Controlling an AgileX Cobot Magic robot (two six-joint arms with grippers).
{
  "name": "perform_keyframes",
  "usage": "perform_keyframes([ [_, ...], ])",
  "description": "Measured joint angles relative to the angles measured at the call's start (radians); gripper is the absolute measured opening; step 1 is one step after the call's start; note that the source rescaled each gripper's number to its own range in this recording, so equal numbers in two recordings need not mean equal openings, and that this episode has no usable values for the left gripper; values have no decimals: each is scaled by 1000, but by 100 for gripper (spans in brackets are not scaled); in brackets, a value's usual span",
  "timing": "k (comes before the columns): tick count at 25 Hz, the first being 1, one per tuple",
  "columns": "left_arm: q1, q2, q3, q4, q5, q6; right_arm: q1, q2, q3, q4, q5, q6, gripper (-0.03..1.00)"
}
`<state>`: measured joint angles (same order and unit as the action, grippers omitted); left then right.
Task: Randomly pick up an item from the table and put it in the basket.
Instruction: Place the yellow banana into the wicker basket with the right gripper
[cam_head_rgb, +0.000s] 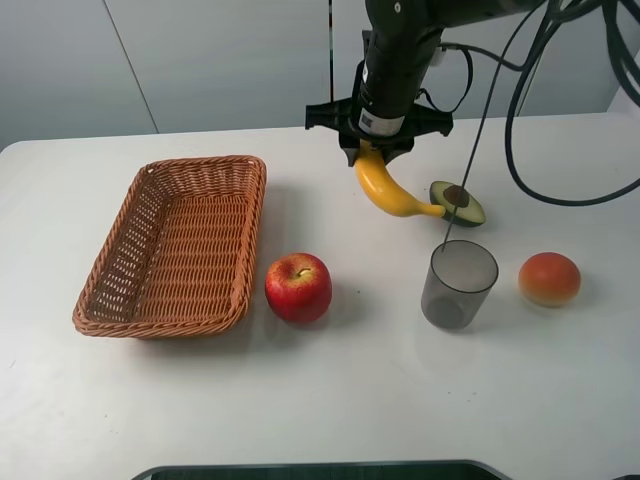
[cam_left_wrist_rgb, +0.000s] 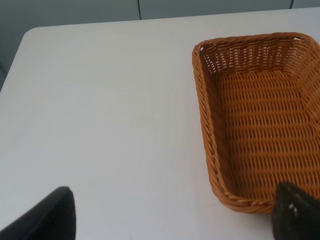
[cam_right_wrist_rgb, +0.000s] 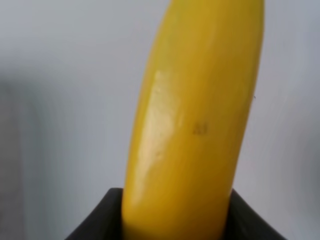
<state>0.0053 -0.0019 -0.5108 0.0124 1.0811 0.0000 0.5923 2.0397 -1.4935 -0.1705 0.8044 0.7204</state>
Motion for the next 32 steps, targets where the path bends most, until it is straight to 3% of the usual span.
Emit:
perform_keyframes([
  [6,0,0,0,0,0,0,71,-16,-129,87,87,-98,2],
  [11,0,0,0,0,0,0,148,-16,-223,136,83,-111,2],
  [18,0,0,0,0,0,0,250,-16,-258,240,-50,-112,2],
  [25,0,0,0,0,0,0,317,14,-260,267,-212,-124,2],
  [32,0,0,0,0,0,0,324,116,-260,262,-241,-149,2],
])
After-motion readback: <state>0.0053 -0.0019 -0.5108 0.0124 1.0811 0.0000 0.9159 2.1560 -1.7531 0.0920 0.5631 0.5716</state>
